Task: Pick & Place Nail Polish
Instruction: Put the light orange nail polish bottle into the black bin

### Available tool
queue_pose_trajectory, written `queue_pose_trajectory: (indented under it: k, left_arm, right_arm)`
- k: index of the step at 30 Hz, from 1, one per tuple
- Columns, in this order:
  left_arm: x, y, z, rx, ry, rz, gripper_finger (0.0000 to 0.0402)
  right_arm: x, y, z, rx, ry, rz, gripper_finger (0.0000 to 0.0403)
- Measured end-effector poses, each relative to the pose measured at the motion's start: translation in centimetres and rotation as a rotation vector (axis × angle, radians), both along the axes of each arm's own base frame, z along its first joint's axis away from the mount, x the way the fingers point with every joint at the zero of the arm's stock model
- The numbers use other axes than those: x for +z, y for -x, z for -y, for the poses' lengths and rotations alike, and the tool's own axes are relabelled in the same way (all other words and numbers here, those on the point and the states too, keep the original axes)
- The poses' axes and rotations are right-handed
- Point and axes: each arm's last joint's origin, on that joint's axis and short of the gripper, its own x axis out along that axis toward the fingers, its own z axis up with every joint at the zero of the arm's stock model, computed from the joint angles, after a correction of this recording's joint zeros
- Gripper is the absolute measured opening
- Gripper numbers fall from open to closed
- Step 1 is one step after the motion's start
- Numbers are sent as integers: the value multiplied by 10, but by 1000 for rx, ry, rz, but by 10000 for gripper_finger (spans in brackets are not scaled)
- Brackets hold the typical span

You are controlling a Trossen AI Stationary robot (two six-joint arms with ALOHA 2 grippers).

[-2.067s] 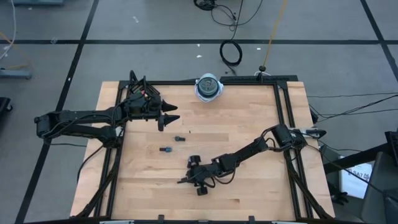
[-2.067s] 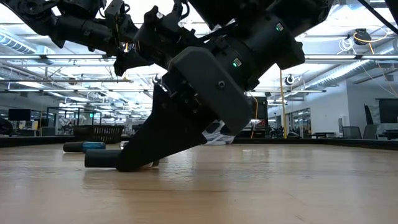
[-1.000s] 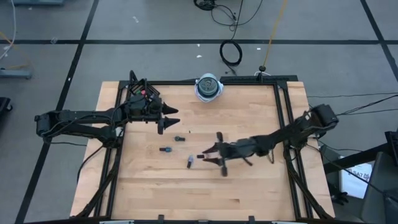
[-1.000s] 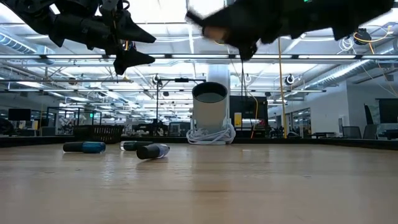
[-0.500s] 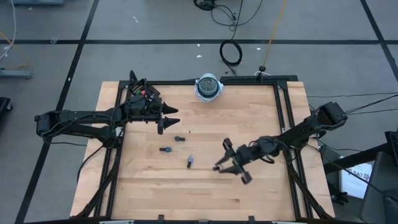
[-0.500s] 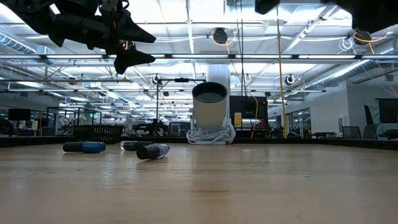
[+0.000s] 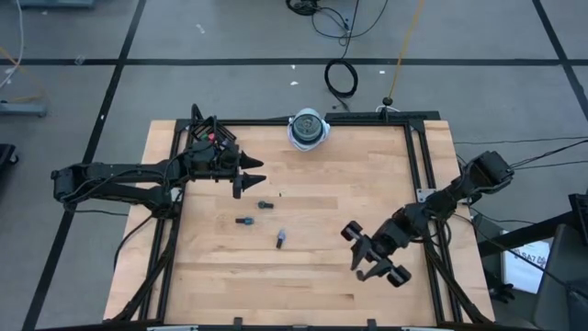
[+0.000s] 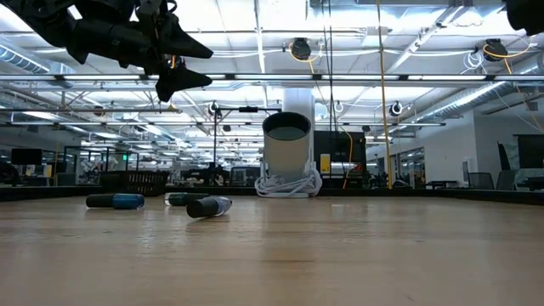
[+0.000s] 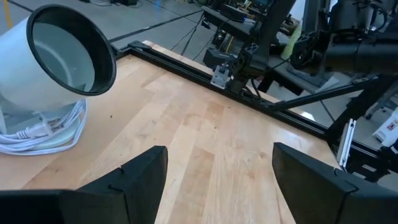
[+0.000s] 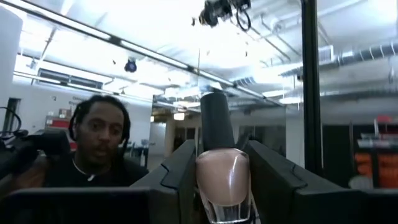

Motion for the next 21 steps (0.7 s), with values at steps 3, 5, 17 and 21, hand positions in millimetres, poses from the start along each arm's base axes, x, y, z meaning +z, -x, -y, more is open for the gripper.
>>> queue_pose_trajectory:
  k: [3,5,17,21]
  left_arm:
    - [0,0,0,0,-1,0,278]
    - [0,0,0,0,-1,0,278]
    - [0,0,0,0,-1,0,278]
    - [0,0,0,0,-1,0,278]
  right_arm:
    - [3,3,-1,-5,-10,44,110]
    - [4,5,-3,-7,-11,70,110]
    - [5,7,-5,-11,-2,85,110]
    - [5,7,-5,-9,-1,86,110]
